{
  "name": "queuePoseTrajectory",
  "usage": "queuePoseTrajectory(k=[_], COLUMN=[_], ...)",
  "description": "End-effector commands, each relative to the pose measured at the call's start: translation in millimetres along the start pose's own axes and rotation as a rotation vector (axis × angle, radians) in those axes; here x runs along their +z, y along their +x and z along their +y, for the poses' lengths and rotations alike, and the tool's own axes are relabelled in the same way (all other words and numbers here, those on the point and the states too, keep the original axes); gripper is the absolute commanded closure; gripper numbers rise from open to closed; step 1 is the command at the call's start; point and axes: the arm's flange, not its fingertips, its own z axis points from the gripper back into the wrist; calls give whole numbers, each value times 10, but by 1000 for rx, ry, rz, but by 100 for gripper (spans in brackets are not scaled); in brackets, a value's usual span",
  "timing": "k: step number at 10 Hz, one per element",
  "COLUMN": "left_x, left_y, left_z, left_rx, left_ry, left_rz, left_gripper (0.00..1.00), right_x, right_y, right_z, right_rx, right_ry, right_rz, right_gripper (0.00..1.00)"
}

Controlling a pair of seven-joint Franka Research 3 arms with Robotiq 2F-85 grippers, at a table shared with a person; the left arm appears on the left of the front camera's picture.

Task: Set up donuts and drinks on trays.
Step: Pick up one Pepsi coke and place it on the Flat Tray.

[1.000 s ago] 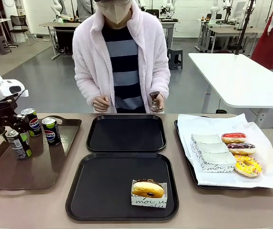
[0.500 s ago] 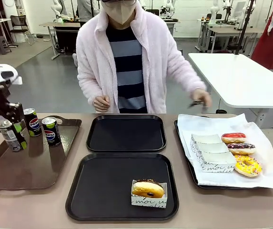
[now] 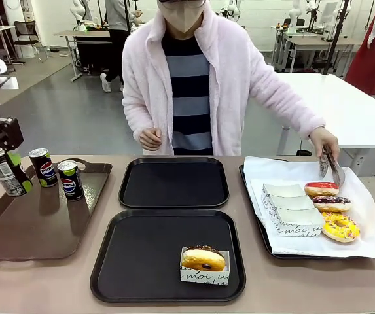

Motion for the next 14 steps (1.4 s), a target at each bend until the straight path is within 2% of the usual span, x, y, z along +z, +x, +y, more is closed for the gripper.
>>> queuePoseTrajectory(k=[1, 4, 5, 8, 11, 14], left_x=[-93, -93, -129, 145, 230, 11], left_y=[72, 72, 60, -138, -144, -14], left_z=[30, 30, 13, -640, -1409, -1998], left_rx=[-3, -3, 2, -38, -126, -190], left_ry=[18, 18, 3, 66, 127, 149], left_rz=[-3, -3, 19, -111, -121, -109], left_gripper=[100, 100, 41, 41, 41, 41], right_x=[-5, -5, -5, -5, -5, -5], right_y=[-15, -15, -15, -15, -15, -15], right_z=[-5, -5, -5, -5, -5, -5], right_rx=[1, 1, 1, 1, 1, 1], right_ry=[-5, -5, -5, -5, -5, -5], right_rz=[0, 0, 0, 0, 0, 0], right_gripper=[0, 0, 0, 0, 0, 0])
